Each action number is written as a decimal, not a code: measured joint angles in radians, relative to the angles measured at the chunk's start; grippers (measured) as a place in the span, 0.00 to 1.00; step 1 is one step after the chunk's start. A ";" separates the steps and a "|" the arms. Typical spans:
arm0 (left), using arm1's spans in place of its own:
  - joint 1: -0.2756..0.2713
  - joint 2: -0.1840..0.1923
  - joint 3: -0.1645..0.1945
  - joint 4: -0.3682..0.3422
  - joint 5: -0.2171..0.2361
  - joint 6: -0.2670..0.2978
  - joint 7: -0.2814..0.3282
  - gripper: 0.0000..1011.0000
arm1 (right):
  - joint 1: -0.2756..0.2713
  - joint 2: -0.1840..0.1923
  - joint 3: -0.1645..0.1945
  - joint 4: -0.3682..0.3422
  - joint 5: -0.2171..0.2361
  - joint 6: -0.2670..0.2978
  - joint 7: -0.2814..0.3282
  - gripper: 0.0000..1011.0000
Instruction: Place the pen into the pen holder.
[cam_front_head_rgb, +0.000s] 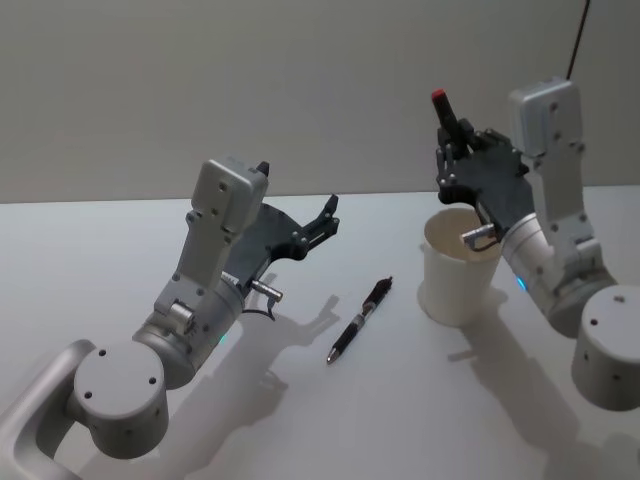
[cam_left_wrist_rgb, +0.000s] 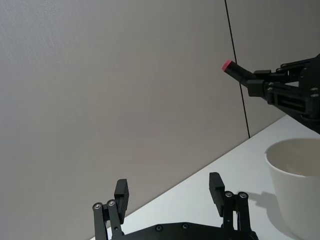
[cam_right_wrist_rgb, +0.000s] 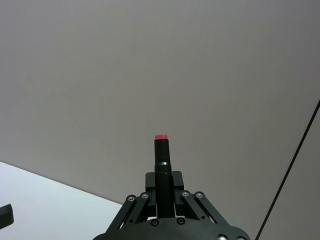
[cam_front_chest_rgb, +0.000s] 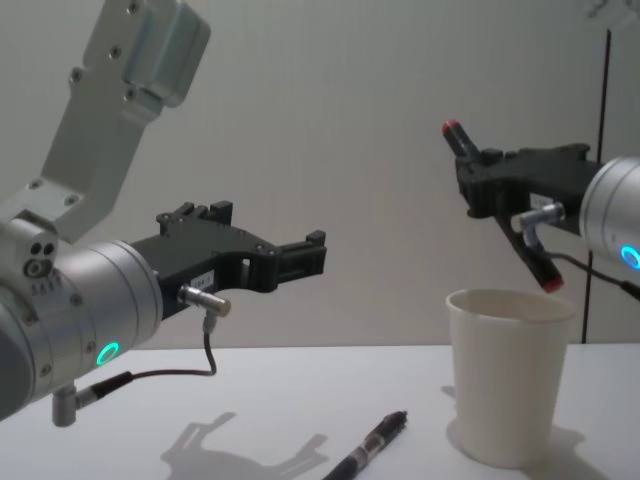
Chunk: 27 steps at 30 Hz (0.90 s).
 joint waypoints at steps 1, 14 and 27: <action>0.000 0.000 0.000 0.000 0.000 0.000 0.000 0.99 | -0.001 -0.001 -0.001 0.001 -0.001 -0.002 -0.002 0.18; 0.000 0.000 0.000 0.000 0.000 0.000 0.000 0.99 | -0.012 -0.018 -0.010 0.030 -0.012 -0.025 -0.029 0.18; 0.000 0.000 0.000 0.000 0.000 0.000 0.000 0.99 | -0.018 -0.034 -0.019 0.054 -0.020 -0.038 -0.032 0.18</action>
